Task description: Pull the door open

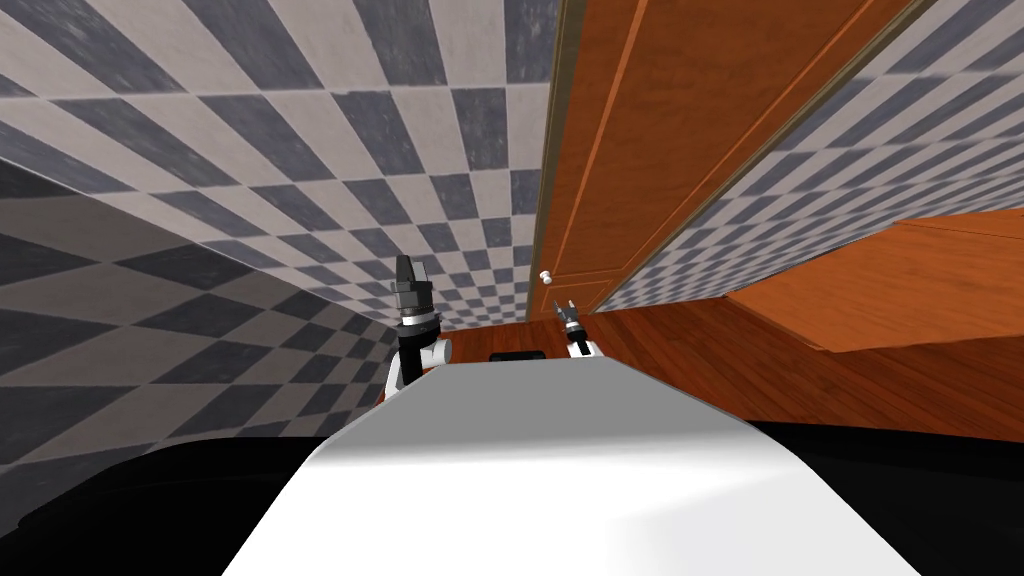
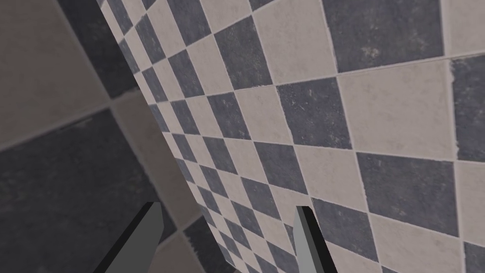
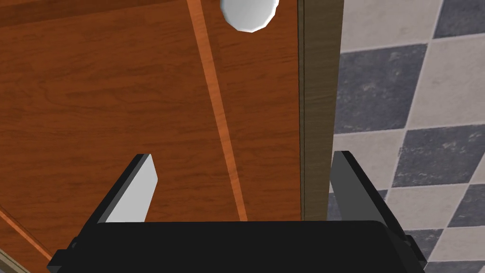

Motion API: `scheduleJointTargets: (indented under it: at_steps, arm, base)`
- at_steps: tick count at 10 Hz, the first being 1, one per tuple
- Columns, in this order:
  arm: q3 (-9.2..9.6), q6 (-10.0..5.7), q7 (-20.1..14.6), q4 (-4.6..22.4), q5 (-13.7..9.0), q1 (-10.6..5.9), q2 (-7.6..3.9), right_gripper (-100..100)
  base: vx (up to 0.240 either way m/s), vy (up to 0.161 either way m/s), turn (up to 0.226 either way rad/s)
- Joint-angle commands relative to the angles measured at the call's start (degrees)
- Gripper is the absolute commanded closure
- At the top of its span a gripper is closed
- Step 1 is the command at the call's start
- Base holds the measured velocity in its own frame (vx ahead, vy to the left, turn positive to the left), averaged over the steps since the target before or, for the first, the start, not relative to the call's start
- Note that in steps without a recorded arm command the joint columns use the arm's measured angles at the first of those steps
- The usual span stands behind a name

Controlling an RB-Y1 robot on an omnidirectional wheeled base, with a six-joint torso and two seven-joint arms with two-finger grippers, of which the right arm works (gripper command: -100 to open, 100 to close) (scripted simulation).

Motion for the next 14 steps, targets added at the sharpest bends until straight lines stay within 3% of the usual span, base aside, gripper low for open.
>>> scheduleJointTargets:
  at_steps: [1,6,7,14]
  arm:
    - [-0.26,-0.73,1.84,2.02,0.75,-0.66,0.36,-100]
    - [-1.07,-2.77,7.37,8.33,3.2,-2.81,1.58,-100]
    - [-1.13,-2.88,6.76,8.33,2.79,-2.95,1.33,-100]
    - [2.03,-6.31,5.44,12.93,-1.82,-3.47,-4.71,-100]
  base:
    - [0.092,-0.023,-0.014]
    - [0.13,-0.021,-0.016]
    - [0.062,-0.017,0.002]
    - [0.165,0.135,-0.009]
